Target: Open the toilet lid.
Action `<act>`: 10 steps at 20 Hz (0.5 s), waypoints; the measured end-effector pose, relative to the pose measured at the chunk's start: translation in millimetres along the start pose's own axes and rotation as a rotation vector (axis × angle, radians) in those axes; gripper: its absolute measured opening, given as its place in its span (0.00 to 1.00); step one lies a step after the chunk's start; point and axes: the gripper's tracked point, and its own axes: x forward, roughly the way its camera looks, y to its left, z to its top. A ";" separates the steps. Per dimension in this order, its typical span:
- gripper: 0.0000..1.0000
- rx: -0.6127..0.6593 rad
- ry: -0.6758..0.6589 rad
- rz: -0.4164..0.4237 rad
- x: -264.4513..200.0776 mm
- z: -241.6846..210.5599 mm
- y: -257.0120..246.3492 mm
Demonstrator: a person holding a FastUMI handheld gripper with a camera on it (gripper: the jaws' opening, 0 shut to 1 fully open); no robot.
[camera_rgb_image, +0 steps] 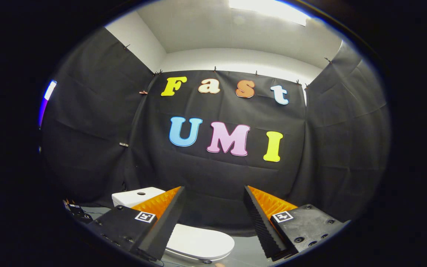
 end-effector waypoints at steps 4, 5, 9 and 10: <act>0.98 -0.002 0.029 -0.005 -1.0 -3.3 0.5; 0.98 -0.004 0.031 -0.007 -0.2 -3.0 -0.6; 0.98 0.019 0.025 -0.049 1.1 -4.5 -5.1; 0.98 0.034 0.026 -0.056 2.2 -5.9 -6.4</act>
